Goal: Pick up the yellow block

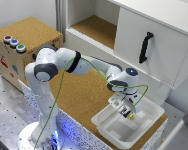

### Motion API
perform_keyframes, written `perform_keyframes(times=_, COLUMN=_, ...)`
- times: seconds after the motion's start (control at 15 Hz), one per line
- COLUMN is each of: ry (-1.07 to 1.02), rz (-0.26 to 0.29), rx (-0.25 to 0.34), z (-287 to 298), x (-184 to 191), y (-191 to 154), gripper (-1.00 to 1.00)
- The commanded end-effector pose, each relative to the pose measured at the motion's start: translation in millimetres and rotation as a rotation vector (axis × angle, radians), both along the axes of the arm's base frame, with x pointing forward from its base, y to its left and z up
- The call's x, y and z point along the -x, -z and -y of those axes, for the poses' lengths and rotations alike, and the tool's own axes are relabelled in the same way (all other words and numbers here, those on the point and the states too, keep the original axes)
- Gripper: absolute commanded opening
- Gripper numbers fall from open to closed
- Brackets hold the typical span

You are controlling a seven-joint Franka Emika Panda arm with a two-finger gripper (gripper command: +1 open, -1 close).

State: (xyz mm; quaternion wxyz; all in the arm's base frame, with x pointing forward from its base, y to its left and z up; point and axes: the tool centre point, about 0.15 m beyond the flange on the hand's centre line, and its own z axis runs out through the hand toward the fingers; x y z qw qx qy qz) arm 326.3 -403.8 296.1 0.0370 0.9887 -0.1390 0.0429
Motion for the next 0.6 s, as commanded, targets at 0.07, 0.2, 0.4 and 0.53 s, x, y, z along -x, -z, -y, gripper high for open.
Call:
perform_keyframes(times=0.07, ry=0.017, rz=-0.073, rx=-0.055, z=8, x=-7, y=29, gripper=1.00)
perform_keyframes(times=0.2, ry=0.057, rz=-0.108, rx=-0.075, z=12, x=-13, y=56, gripper=1.00)
perform_keyframes(times=0.4, ry=0.084, rz=-0.087, rx=-0.091, z=10, x=-19, y=59, gripper=1.00)
perform_keyframes(times=0.53, ry=0.124, rz=-0.061, rx=-0.088, z=8, x=-27, y=58, gripper=1.00)
